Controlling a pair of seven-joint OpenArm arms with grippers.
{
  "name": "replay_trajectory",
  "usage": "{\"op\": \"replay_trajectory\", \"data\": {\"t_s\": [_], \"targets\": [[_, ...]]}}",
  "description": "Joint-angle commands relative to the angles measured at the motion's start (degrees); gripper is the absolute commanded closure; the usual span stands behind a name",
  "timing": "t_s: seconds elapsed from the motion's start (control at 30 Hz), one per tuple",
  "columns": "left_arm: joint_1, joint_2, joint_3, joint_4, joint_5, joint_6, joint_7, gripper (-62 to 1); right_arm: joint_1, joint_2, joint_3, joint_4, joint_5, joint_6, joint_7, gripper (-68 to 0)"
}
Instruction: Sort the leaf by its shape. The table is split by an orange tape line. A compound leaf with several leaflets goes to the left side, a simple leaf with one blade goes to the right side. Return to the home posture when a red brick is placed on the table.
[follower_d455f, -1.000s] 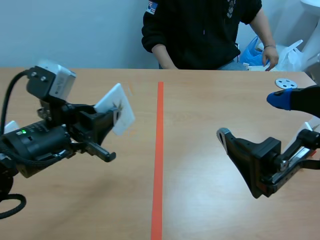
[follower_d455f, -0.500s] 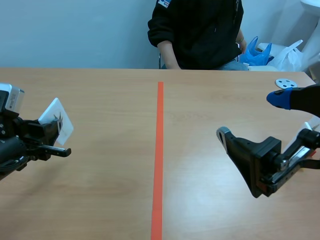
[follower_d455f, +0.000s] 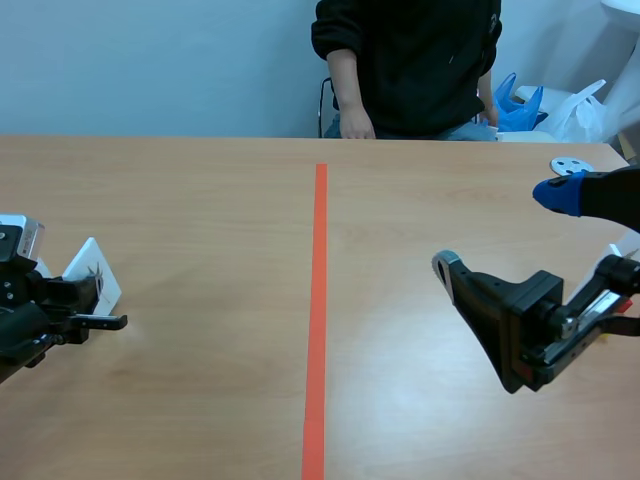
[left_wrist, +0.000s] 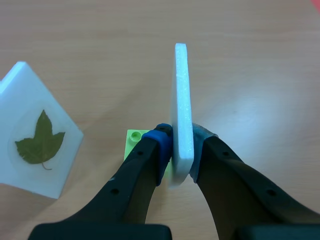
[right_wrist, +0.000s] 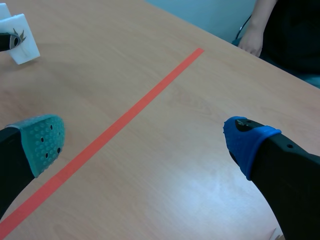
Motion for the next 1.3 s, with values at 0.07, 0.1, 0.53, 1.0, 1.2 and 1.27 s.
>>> {"op": "replay_trajectory", "data": {"t_s": [0.07, 0.1, 0.53, 1.0, 1.2, 1.27], "targets": [[-0.85, -0.35, -1.22, -0.15, -0.55, 0.09, -1.81, -5.6, 0.09, 0.0, 0.63, 0.04, 0.42, -0.39, 1.05, -67.8], [-0.83, -0.52, -1.22, -0.37, -0.55, 0.09, -1.97, -7.7, 0.09, 0.0, 0.63, 0.04, 0.42, -0.39, 1.07, -67.8], [-0.46, -2.4, -1.86, 0.17, -1.73, 0.09, -2.1, -48.7, 0.09, 0.0, 0.63, 0.04, 0.42, -0.39, 1.27, -67.8], [12.85, -3.08, -6.93, 28.06, -9.16, -13.35, 5.9, -62.3, 0.09, 0.0, 0.63, 0.04, 0.42, -0.46, 1.25, -67.8], [21.62, -3.08, -6.93, 42.23, -9.09, -20.61, 9.53, -62.3, 0.07, 0.0, 0.74, 0.04, 0.42, -1.29, 1.22, -67.8], [24.41, -3.06, -6.93, 45.9, -9.09, -21.97, 10.6, -62.3, 0.04, 0.0, 0.74, 0.04, 0.42, -1.29, 1.18, -67.8]]}}
